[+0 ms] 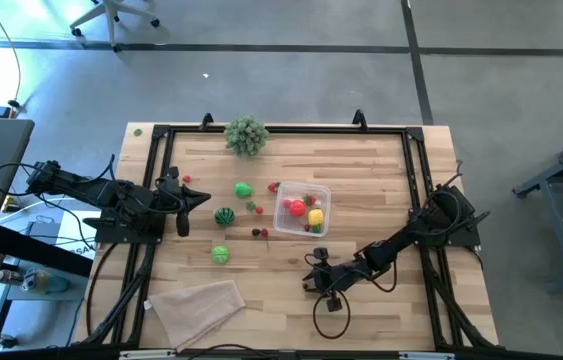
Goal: Pick and placing Produce into tupperware
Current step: Put the blueberry into the transparent bin
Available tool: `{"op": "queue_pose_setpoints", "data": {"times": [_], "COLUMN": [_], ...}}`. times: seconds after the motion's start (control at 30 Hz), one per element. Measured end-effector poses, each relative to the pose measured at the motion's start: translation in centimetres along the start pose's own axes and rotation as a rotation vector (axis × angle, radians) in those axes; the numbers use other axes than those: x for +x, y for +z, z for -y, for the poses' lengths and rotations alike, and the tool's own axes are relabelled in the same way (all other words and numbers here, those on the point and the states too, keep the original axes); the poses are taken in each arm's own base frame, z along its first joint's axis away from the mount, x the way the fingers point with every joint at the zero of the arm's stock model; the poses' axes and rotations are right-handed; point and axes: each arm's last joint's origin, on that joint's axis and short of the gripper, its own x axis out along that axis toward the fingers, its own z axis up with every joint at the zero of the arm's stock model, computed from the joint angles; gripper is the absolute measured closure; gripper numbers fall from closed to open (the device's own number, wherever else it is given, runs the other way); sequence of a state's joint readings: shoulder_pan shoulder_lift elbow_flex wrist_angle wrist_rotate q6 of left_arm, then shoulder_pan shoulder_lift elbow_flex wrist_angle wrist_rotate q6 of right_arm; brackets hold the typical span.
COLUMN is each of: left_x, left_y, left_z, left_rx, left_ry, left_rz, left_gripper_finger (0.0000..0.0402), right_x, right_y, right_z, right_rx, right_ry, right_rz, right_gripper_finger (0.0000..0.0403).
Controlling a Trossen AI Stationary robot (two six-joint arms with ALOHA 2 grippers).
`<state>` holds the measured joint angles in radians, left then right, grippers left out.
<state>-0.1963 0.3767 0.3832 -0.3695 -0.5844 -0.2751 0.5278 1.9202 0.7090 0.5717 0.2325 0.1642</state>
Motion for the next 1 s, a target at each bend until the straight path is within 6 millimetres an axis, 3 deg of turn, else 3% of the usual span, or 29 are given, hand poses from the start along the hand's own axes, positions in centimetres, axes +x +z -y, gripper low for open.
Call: {"op": "queue_pose_setpoints", "data": {"times": [0.7,1.0], "left_x": [0.0,0.0], "left_y": [0.0,-0.01], "left_z": [0.0,0.0], "left_rx": [0.0,0.0], "left_ry": [0.0,0.0], "left_rz": [0.0,0.0], "left_gripper_finger": [0.0401,0.0401], "right_x": [-0.02,-0.02], "right_y": [-0.07,-0.1], "right_z": [-0.01,0.02], "right_rx": [0.045,0.065], "right_ry": [-0.001,-0.005], "right_rz": [-0.006,-0.008], "right_gripper_finger": [0.0267,0.031]}}
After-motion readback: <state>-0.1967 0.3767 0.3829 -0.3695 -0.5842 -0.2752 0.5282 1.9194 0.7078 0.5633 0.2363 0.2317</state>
